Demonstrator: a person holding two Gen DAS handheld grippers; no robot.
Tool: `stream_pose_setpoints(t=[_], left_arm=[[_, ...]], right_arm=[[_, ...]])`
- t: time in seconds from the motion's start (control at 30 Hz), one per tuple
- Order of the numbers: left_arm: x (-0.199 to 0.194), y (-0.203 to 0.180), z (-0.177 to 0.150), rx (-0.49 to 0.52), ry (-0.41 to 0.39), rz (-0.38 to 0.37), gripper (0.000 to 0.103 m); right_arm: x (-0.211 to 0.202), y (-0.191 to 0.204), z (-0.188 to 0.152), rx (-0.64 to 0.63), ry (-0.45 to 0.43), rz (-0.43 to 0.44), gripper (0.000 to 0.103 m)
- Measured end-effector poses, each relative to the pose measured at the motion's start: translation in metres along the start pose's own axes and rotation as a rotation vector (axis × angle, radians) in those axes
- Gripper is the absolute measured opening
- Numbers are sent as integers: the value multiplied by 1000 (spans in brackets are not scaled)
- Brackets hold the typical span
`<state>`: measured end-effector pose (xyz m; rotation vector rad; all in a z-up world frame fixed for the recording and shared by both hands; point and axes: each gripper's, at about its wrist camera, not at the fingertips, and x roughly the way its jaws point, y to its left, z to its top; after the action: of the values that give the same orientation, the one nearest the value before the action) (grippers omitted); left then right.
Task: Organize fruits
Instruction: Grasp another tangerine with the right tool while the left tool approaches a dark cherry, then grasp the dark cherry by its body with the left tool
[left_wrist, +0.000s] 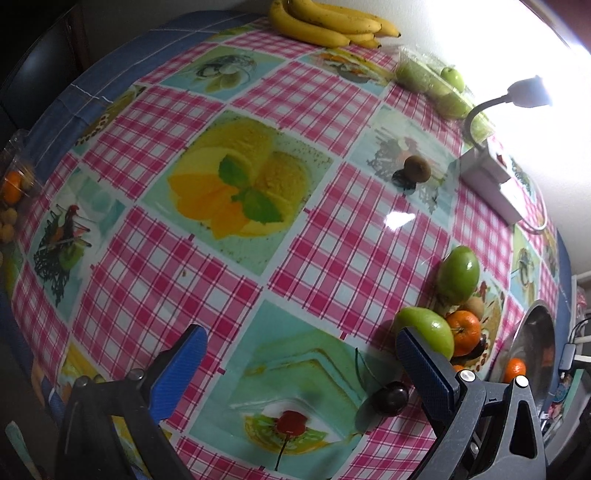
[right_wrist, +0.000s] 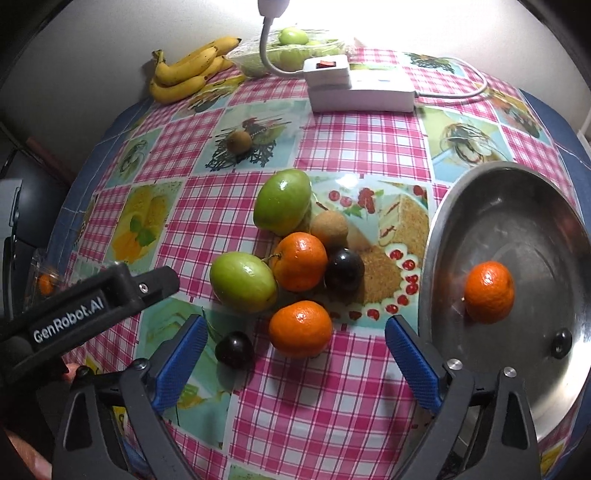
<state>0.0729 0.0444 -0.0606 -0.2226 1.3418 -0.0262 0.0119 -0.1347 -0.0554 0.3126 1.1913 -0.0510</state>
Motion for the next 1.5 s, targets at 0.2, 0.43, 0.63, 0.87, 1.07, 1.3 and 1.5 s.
stream_pose_setpoints(t=[0.2,0.43,0.63,0.87,1.07,1.3,1.5], left_arm=[[7,0,-1,1,24,-12,103],[9,-4,-4,12,39,-56,103],[14,-18,-10,32,75,-89,101],[17,-30,-19,62,117,-133,88],[18,-38,-27,90,137,-146,67],[21,-51,-37,124,152,-154,51],[19,-52,-36,127,157,-160,46]], right_arm=[[10,2,2,-25,19,-17,92],[15,-5,2,-1,43,-10,68],[12,-12,-1,36,56,30,39],[4,-24,-12,93,88,23,39],[-8,-41,-23,151,108,16,39],[-22,-44,-29,150,97,13,39],[-22,-40,-25,142,101,14,39]])
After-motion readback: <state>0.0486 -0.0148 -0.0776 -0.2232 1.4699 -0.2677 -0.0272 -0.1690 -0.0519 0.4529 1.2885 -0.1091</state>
